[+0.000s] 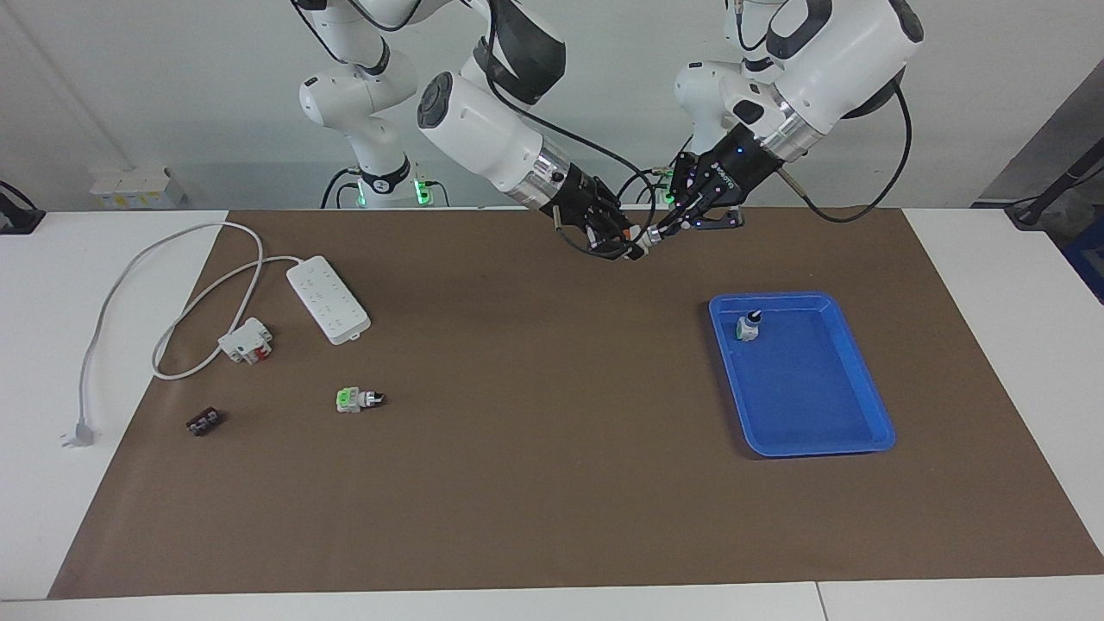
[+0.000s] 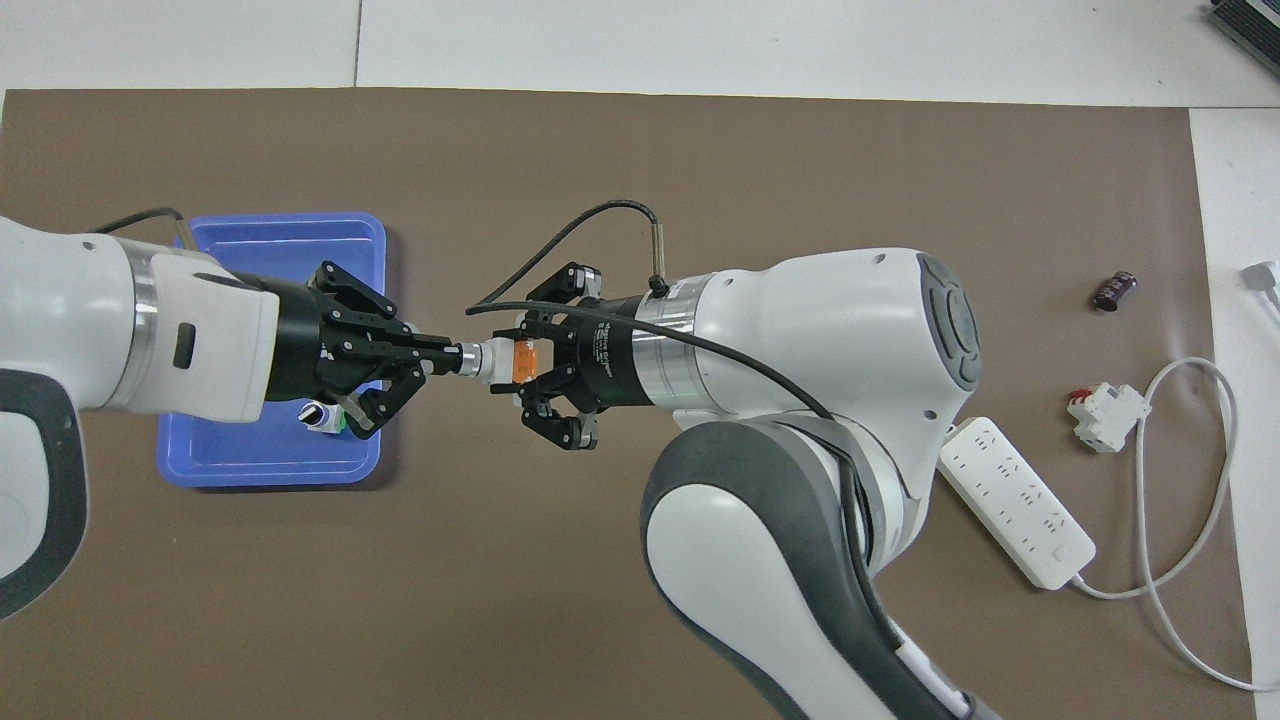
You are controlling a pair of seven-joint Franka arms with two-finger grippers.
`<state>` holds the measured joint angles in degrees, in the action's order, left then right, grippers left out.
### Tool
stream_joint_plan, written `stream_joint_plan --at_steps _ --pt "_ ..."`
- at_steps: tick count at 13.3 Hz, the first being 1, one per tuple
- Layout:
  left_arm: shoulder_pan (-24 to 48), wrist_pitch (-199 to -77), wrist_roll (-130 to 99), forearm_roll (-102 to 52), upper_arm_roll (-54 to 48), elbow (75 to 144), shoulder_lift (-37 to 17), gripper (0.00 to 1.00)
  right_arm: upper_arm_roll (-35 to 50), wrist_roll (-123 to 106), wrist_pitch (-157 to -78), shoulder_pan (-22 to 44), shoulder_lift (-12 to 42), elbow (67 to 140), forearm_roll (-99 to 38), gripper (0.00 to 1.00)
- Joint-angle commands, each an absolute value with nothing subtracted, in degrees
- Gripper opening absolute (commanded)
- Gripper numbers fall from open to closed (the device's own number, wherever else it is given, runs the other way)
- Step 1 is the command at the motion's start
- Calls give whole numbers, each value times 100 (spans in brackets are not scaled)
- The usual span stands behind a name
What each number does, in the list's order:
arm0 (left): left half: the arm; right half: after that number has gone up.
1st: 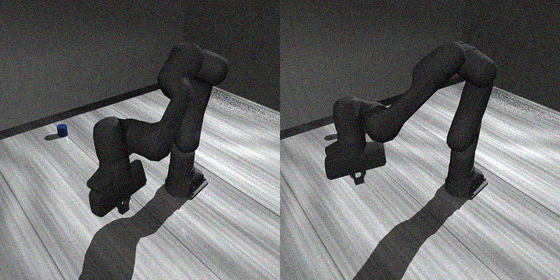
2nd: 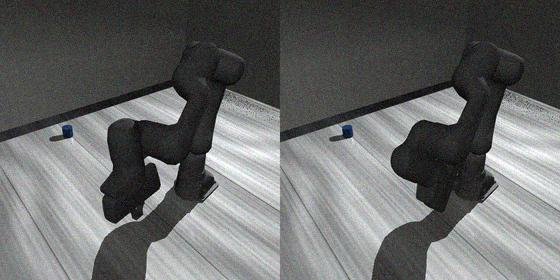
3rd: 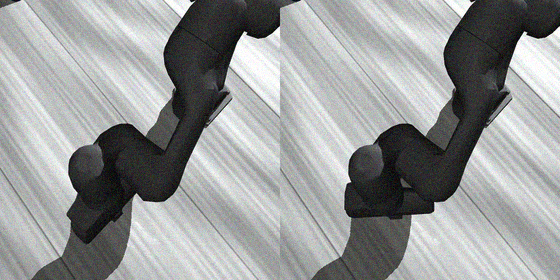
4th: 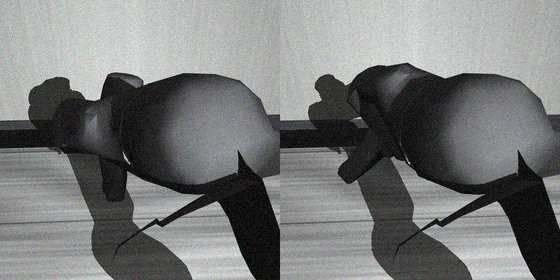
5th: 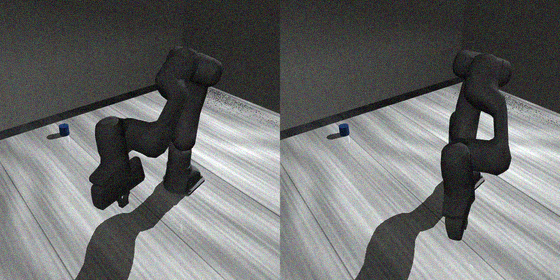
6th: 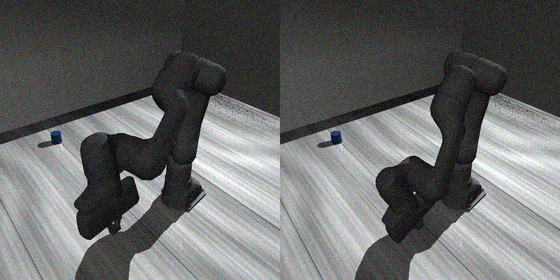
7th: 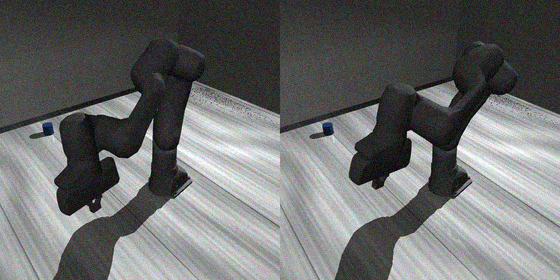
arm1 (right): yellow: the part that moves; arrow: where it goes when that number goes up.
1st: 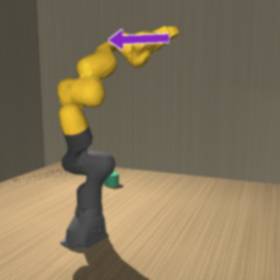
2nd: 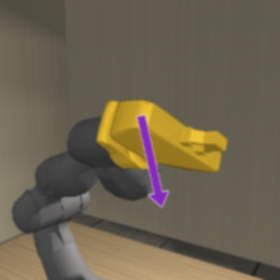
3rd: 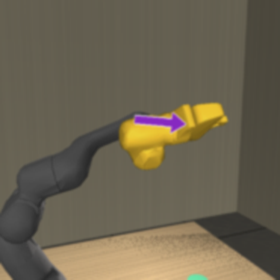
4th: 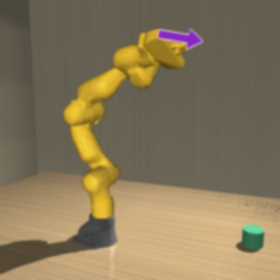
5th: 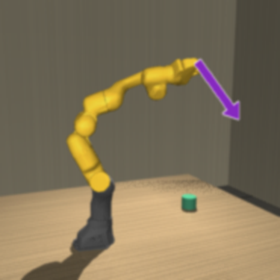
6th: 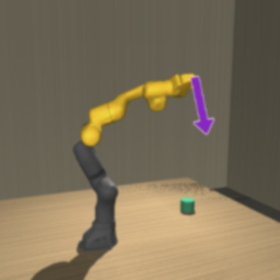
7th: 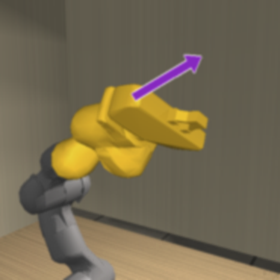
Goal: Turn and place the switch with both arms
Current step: 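Grasp the switch with the left gripper and open the right gripper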
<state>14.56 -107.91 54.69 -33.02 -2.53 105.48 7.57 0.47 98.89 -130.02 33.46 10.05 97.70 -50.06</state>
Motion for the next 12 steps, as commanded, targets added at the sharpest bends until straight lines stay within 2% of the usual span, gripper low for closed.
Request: stream_joint_plan --at_steps 1,8,9,10,12 --pt "1371 -10591 5818 -2830 -79 10512 826 0 -26 9905 -12946 3208 879 9800 -4992 0" --pt "1354 -10573 5977 -2839 -70 10494 835 0 -26 9905 -12833 3191 879 9800 -4992 0" --pt "1354 -10599 5968 -2830 -70 10494 826 0 -35 9905 -12649 3173 879 9782 -4983 72" --pt "1336 -10591 5968 -2839 -62 10485 835 0 -44 9844 -12439 3129 835 9765 -4870 100" --pt "1318 -10617 5968 -2830 -70 10485 826 0 -123 9748 -12025 3076 704 9756 -4641 100"
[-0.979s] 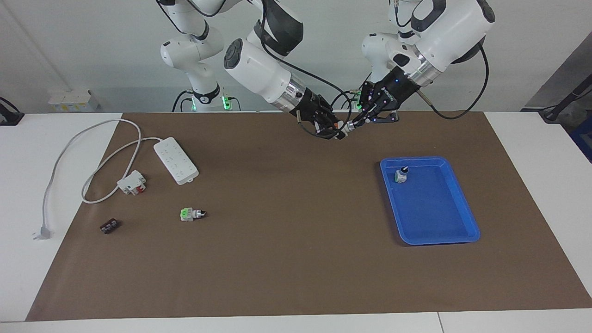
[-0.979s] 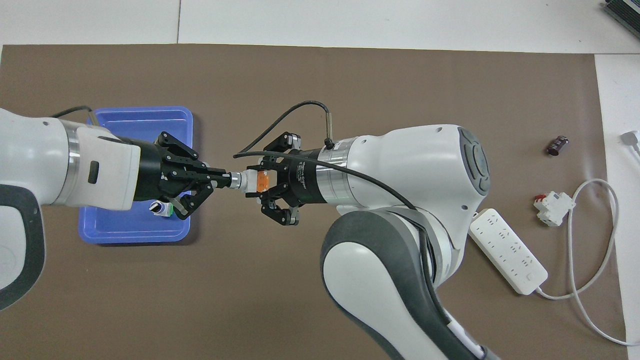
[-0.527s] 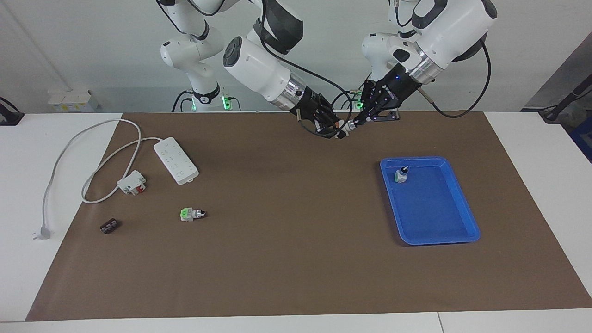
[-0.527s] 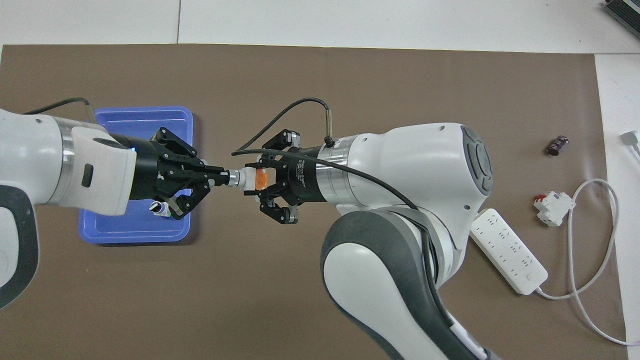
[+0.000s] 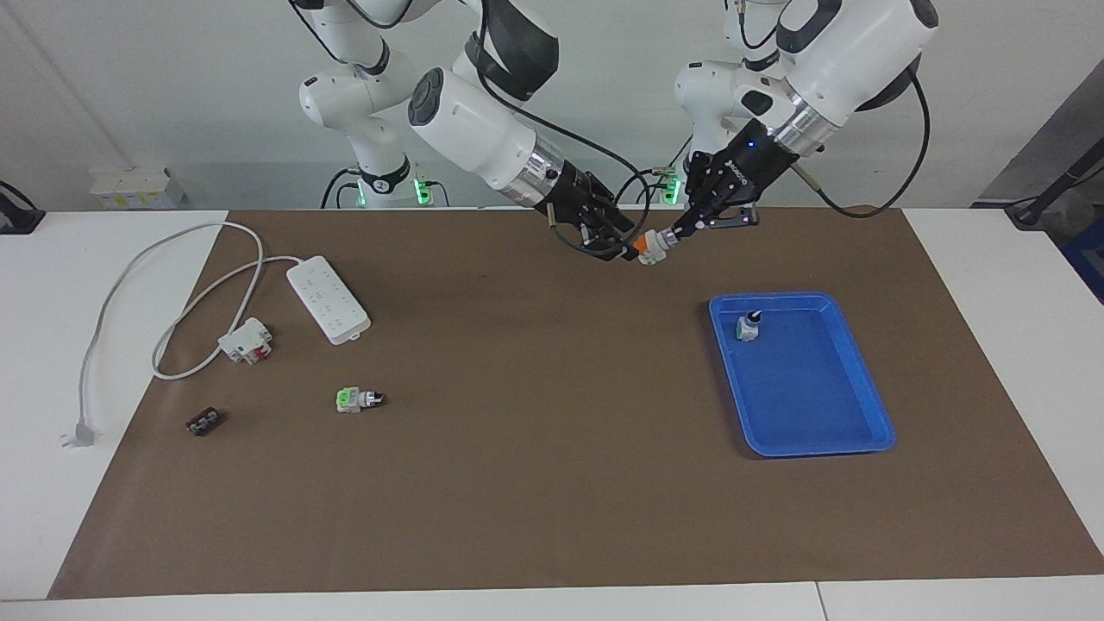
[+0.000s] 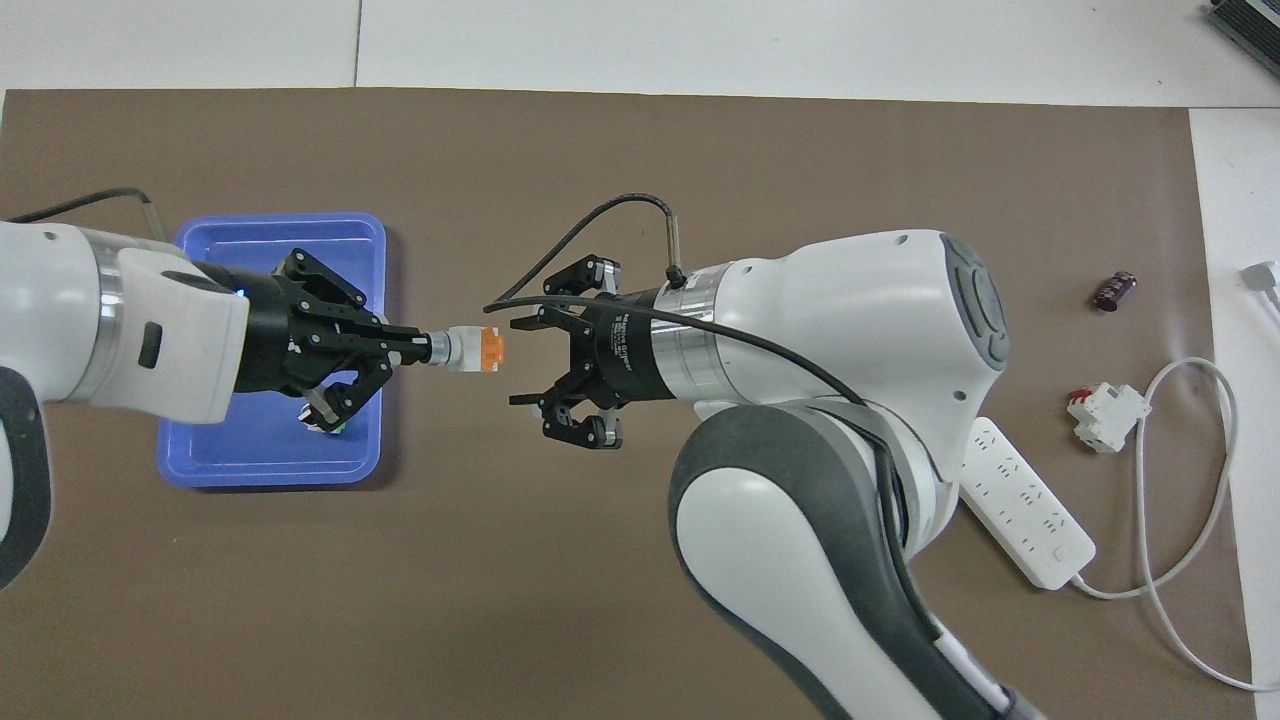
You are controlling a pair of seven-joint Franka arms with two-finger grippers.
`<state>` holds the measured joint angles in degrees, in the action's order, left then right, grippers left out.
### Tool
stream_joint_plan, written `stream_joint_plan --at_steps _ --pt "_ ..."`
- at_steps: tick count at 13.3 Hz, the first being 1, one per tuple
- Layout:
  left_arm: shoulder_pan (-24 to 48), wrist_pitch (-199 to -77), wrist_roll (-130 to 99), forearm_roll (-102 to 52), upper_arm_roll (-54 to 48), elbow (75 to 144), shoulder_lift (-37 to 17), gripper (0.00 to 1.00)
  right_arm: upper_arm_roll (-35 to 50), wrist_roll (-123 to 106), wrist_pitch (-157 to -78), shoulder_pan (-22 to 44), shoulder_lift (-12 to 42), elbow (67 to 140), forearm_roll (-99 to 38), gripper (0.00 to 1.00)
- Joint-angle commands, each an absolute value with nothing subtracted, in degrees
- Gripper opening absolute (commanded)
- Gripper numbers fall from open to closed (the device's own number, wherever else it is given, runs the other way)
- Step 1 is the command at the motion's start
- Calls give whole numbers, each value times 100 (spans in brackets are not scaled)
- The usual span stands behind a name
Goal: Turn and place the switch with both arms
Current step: 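Carry the switch over the tray while the right gripper withdraws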
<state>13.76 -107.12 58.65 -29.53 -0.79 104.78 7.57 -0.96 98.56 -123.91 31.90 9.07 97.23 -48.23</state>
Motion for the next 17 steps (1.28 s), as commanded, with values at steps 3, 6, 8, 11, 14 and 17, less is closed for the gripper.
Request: stream_joint_plan --at_steps 3,6,8,11,14,17 --pt "1301 -10836 5959 -2769 -44 10512 817 0 -123 9248 -11594 2892 528 9756 -4221 100" --pt "1318 -11564 5871 -1743 -53 10634 730 0 -123 8450 -11505 2865 273 9791 -3098 100" --pt "1301 -11873 5906 -962 -53 10670 520 0 -123 7336 -11453 2638 211 9826 -2499 100" --pt "1222 -12172 5924 172 -44 10722 133 0 -123 5779 -11452 2286 185 9835 -1656 100" --pt "968 -12636 5924 966 -44 10985 -210 0 -132 4338 -11260 1900 88 9835 -916 100" --pt "477 -13340 5906 1239 -44 11678 -264 0 -123 3220 -11039 1443 -9 9818 -572 100"
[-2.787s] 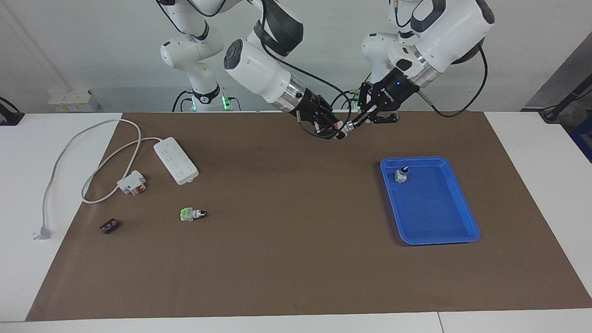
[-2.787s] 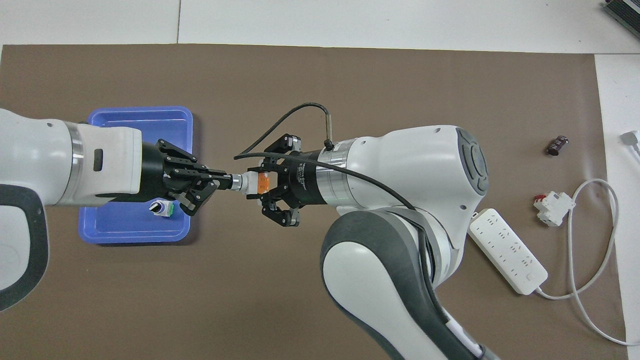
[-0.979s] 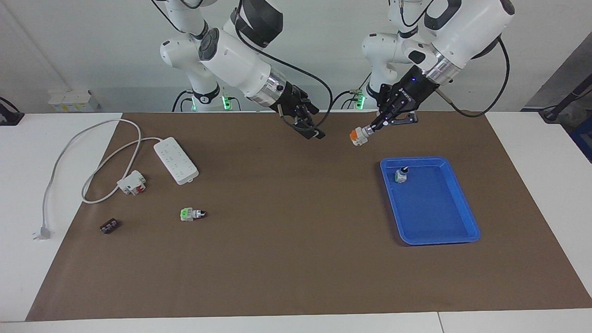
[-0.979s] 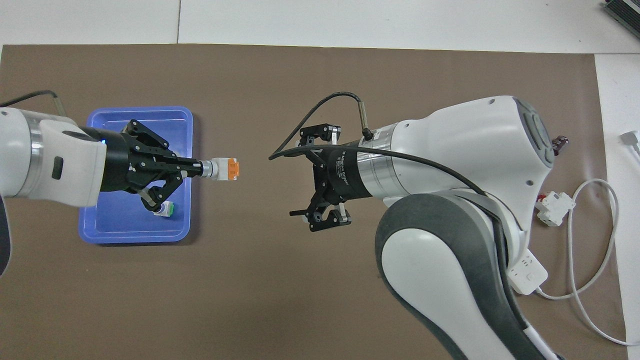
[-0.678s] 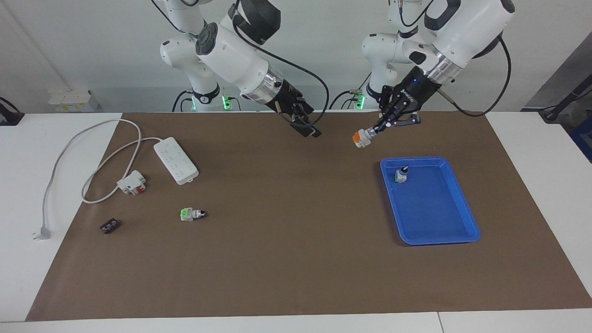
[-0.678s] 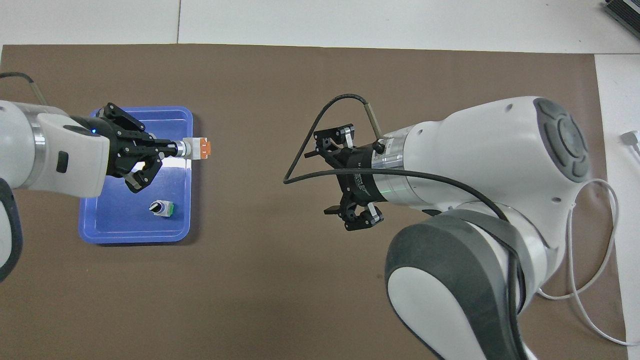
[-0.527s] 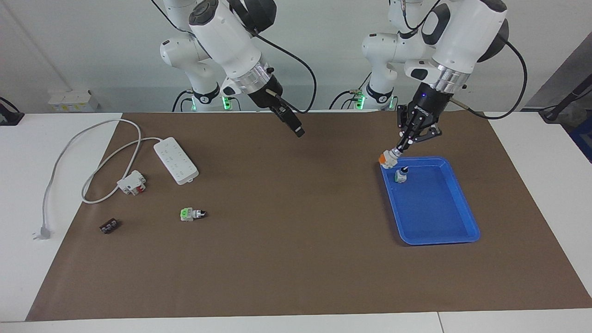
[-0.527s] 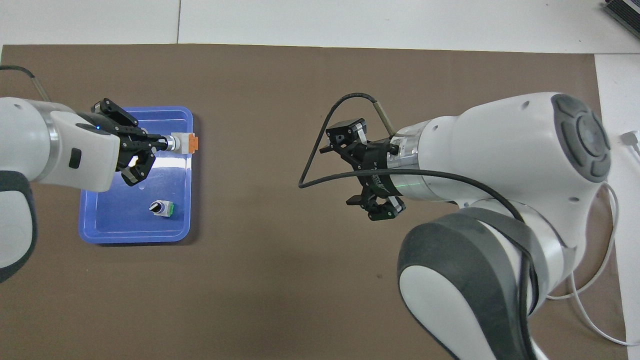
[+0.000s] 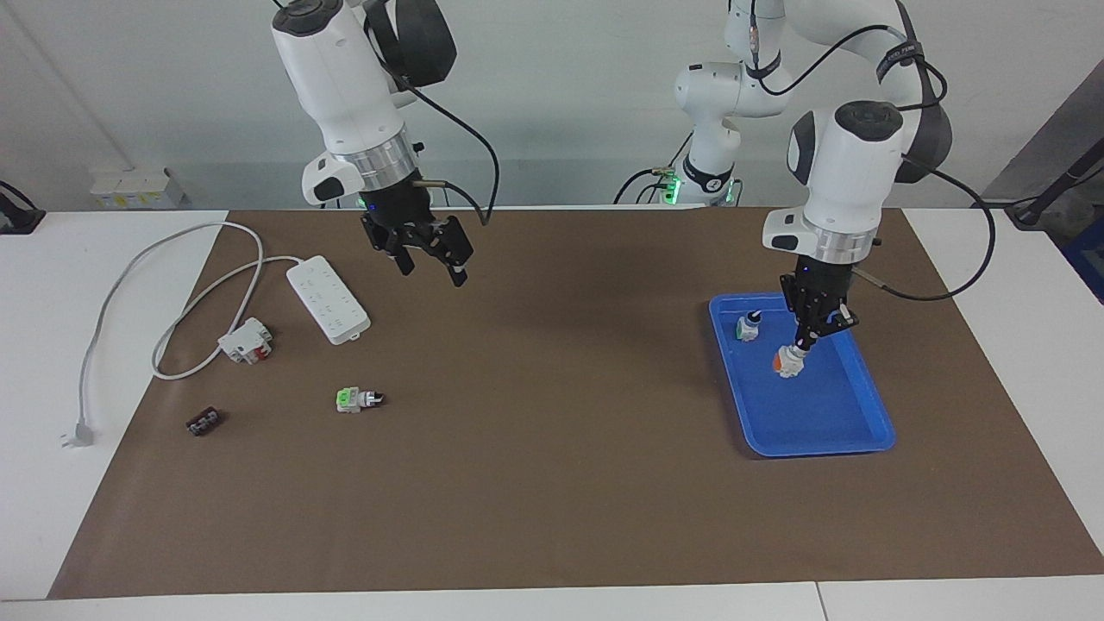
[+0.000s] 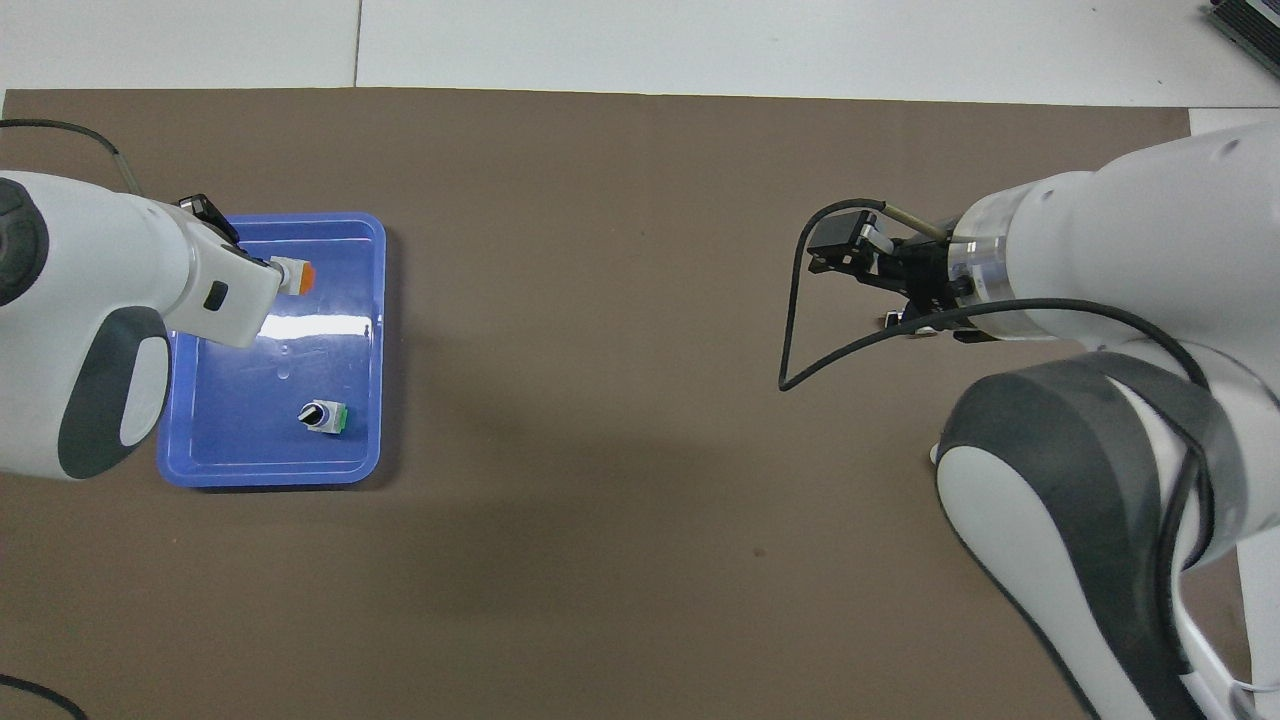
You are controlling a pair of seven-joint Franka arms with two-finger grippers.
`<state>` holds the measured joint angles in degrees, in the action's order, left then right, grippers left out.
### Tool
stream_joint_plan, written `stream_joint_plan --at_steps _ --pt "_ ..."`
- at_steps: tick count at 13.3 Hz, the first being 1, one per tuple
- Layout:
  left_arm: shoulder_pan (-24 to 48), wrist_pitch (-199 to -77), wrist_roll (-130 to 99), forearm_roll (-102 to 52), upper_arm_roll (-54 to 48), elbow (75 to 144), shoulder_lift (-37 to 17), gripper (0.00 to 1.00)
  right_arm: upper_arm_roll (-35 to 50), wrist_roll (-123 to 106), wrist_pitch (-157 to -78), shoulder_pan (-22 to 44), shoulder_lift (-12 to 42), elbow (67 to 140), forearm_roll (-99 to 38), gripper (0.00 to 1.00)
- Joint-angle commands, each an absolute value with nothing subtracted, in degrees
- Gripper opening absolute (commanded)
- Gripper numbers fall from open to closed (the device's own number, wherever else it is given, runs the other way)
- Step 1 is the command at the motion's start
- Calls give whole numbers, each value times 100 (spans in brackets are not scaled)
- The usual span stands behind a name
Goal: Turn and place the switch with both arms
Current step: 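Carry the switch over the tray while the right gripper withdraws, then lower the switch into the blue tray and open the left gripper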
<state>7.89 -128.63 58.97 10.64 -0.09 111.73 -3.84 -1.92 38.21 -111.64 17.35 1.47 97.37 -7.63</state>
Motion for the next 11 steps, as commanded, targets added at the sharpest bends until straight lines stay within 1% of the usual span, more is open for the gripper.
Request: stream_joint_plan --at_steps 1,3,5,7,8,9,10,11 --pt "431 -13498 5906 1257 -44 11898 -229 0 -132 2947 -11039 1267 -35 9791 -536 100" --pt "387 -13526 5906 1283 -44 12189 -176 0 -123 2393 -10943 942 -123 9782 -536 100" --pt "422 -13518 5941 1283 -53 12269 -193 0 -141 2015 -10627 713 -237 9730 -510 100" --pt "483 -13439 6020 1292 -53 12305 -237 0 -228 1226 -10145 607 -360 9721 -82 100" --pt "544 -13447 6073 1292 -53 12461 -202 0 -263 856 -9908 598 -413 9651 295 100" --pt "562 -13430 6326 1292 -53 12498 -176 0 -333 687 -9592 589 -396 9459 482 100" --pt "571 -13438 7094 1292 -88 12481 -184 0 -386 633 -9223 554 -326 9196 492 100" --pt "615 -13482 7745 1283 -79 12489 -185 0 -413 615 -9107 554 -282 9132 510 100"
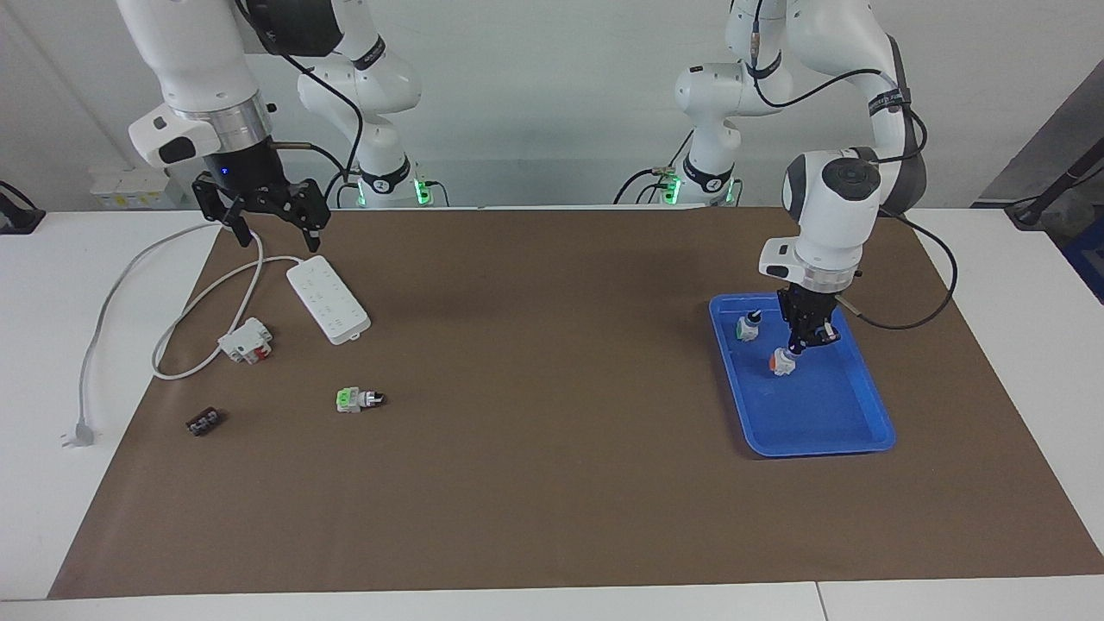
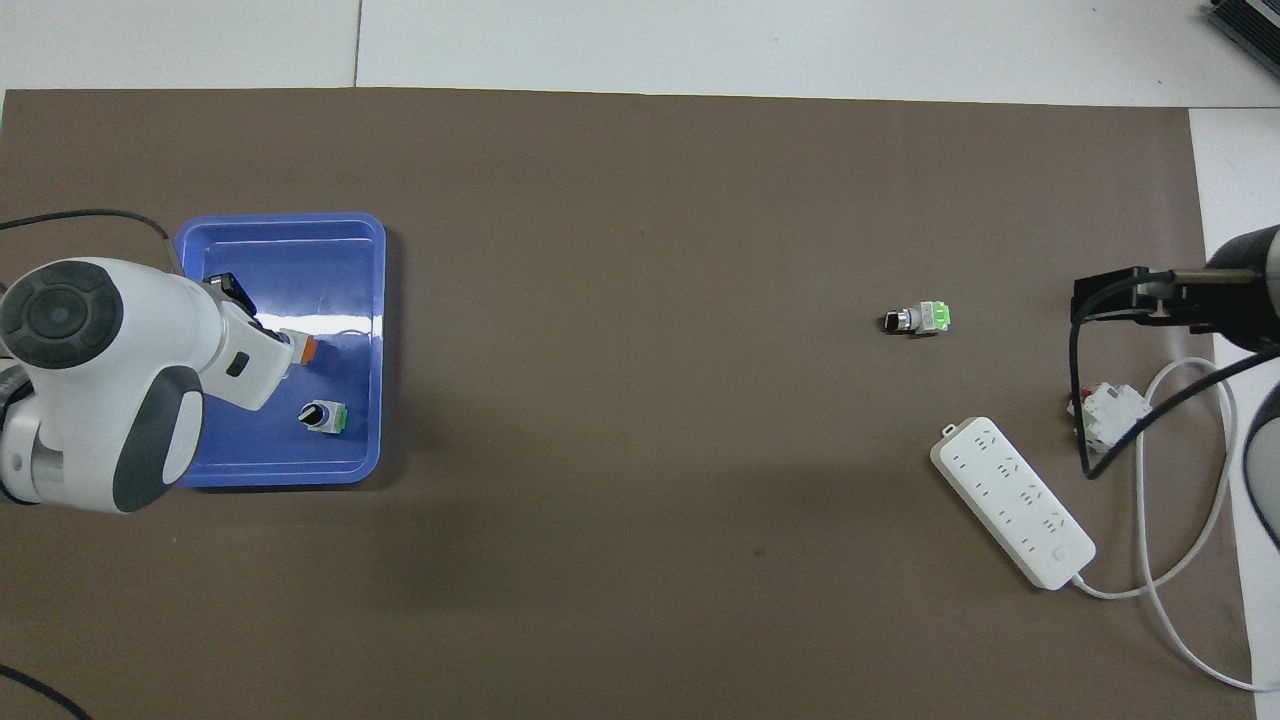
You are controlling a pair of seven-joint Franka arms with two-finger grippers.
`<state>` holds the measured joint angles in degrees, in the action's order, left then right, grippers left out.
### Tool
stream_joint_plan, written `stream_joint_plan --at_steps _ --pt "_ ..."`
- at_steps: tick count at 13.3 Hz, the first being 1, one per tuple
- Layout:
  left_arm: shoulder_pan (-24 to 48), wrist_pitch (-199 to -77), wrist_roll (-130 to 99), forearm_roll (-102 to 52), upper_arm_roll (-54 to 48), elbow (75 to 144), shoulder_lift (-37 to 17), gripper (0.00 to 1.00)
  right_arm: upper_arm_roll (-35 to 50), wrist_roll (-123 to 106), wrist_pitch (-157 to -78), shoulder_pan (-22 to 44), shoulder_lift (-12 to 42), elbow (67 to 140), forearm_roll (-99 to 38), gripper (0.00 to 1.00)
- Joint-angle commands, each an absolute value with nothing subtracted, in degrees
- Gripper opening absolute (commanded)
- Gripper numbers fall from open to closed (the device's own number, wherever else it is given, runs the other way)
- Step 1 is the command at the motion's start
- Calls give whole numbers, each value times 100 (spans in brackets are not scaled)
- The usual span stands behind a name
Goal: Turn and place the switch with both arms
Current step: 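Lower the switch into the blue tray and open the left gripper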
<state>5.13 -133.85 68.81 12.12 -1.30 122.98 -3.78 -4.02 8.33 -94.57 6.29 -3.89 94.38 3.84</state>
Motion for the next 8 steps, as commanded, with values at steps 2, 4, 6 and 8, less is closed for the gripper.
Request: stream_joint_plan --at_steps 2,4,6,8 --pt "624 -13500 7884 1283 -88 12437 -202 10 -387 667 -9097 353 -281 9158 352 100" --pt "633 -13465 7509 1283 -97 12437 -158 32 -369 677 -9106 352 -395 9385 238 100" --pt "720 -13447 6798 1283 -105 12480 -114 65 -334 686 -9149 360 -457 9457 229 100" --pt "764 -13439 6112 1283 -105 12480 -114 100 -343 677 -9141 369 -448 9422 211 100"
